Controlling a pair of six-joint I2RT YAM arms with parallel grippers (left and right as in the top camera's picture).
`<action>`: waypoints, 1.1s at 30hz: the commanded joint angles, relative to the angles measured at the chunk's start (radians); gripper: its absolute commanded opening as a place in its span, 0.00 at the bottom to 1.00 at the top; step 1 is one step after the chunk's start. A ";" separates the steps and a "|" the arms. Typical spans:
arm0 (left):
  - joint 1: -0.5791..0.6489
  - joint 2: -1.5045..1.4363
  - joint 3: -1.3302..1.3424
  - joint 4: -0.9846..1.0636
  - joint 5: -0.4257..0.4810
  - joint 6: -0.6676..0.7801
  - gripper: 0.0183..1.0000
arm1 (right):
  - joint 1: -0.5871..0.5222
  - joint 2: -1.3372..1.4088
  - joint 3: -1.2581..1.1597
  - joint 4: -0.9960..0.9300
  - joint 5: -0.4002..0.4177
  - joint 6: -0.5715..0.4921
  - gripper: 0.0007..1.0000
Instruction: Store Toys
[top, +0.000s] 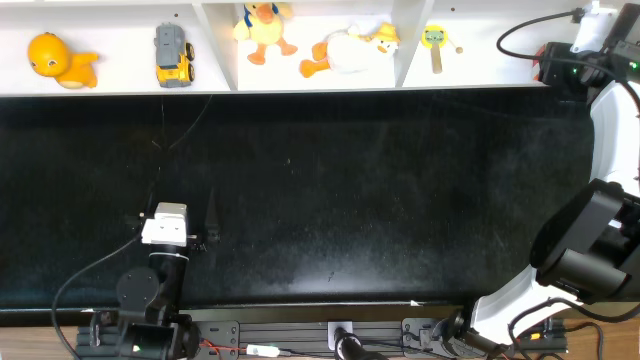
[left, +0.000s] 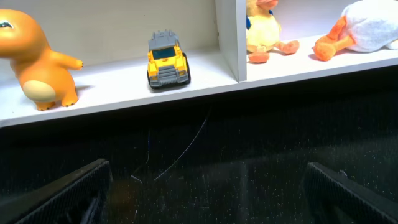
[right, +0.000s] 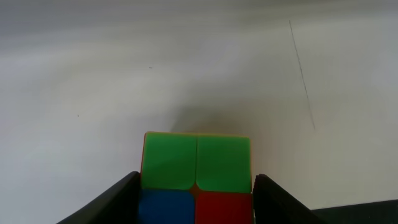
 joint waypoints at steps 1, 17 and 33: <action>0.006 -0.010 -0.003 0.001 0.010 0.015 1.00 | 0.000 -0.002 0.035 0.004 0.002 0.005 0.66; 0.006 -0.010 -0.003 0.001 0.010 0.015 1.00 | -0.010 -0.482 -0.426 0.016 0.063 0.005 1.00; 0.006 -0.010 -0.003 0.000 0.010 0.015 1.00 | 0.238 -1.363 -1.461 0.861 0.070 0.238 0.99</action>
